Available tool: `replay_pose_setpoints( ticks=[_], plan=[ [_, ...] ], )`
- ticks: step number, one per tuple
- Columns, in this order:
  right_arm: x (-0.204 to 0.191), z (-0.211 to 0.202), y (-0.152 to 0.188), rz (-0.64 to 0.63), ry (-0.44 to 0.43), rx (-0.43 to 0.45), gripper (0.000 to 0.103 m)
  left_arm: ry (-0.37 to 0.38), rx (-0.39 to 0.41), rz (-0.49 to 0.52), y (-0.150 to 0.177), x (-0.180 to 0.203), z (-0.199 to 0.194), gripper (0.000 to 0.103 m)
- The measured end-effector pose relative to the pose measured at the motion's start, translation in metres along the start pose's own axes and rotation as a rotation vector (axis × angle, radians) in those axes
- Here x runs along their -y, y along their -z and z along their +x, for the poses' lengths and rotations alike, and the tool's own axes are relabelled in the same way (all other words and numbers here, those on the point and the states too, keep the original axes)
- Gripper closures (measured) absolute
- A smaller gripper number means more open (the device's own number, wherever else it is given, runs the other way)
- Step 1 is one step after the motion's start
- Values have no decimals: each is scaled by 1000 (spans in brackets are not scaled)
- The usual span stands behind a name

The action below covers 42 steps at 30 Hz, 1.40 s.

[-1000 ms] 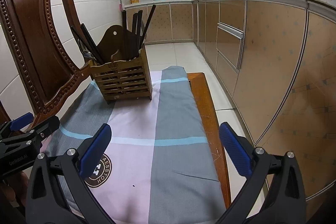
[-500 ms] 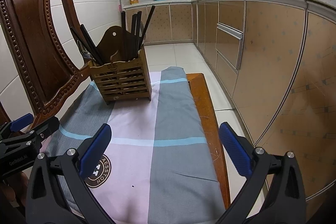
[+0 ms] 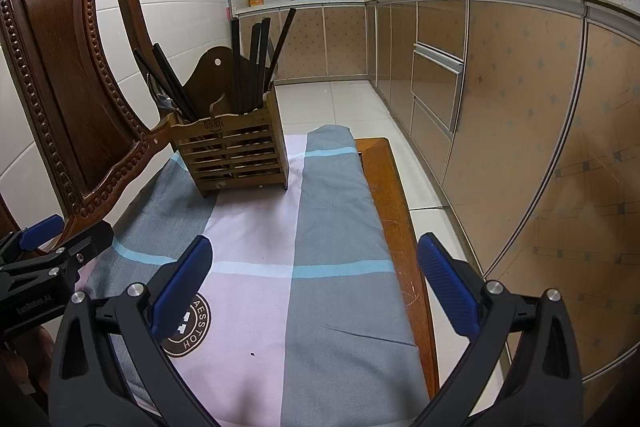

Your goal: Organize utensils

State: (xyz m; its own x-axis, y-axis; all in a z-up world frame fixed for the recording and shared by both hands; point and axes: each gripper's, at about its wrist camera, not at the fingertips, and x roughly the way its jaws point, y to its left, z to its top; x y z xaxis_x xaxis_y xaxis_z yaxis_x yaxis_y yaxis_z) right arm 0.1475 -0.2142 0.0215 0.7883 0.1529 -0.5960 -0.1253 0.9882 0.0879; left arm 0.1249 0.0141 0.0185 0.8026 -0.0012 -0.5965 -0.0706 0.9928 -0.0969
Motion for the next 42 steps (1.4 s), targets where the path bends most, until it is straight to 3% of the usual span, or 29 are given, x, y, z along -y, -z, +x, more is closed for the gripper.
replay_pose_setpoints(
  ticks=[42],
  plan=[
    [-1,0,1,-2,-3,-2,3,4,0,2,0,1,2,4]
  ],
)
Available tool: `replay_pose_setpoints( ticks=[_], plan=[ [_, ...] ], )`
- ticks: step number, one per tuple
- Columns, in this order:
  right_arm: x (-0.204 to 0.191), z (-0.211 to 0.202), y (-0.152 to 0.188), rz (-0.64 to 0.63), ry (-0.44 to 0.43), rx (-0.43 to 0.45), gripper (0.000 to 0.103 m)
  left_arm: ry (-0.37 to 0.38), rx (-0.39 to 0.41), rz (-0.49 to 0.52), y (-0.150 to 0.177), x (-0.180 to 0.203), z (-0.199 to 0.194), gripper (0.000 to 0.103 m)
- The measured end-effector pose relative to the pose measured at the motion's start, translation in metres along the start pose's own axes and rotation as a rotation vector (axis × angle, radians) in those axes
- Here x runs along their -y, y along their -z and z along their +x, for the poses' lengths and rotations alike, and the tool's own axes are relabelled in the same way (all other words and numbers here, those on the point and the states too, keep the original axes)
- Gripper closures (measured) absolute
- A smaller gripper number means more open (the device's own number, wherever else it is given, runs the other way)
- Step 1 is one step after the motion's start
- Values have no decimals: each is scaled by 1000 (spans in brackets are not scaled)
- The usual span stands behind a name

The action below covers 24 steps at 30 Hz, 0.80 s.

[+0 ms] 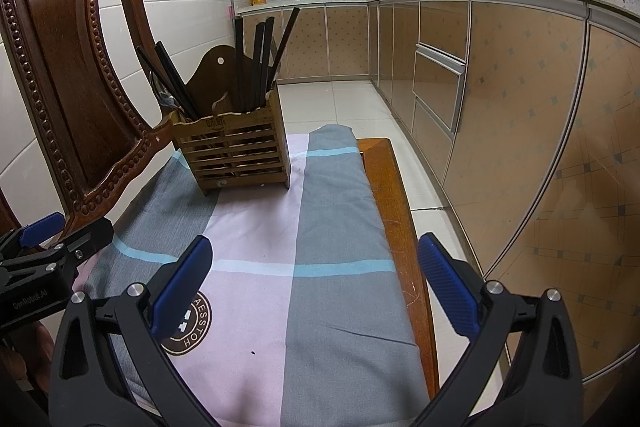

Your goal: Organize utensils

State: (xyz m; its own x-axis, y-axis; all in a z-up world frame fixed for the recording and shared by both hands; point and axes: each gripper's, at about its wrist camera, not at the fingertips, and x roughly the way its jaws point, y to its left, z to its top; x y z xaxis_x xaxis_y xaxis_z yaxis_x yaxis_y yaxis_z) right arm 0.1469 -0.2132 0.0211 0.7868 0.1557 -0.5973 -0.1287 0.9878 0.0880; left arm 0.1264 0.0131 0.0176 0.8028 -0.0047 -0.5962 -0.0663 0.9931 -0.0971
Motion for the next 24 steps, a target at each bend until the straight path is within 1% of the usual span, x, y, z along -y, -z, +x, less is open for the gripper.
replay_pose_setpoints(
  ticks=[10,18,24],
  plan=[
    [0,0,0,-2,-1,-2,3,5,7,6,1,2,-1,4],
    [1,1,0,-5,-3,-3,3,-11,6,14,2,3,-1,4],
    [0,1,1,-7,-2,-5,3,-18,0,-1,1,0,1,4]
  ],
)
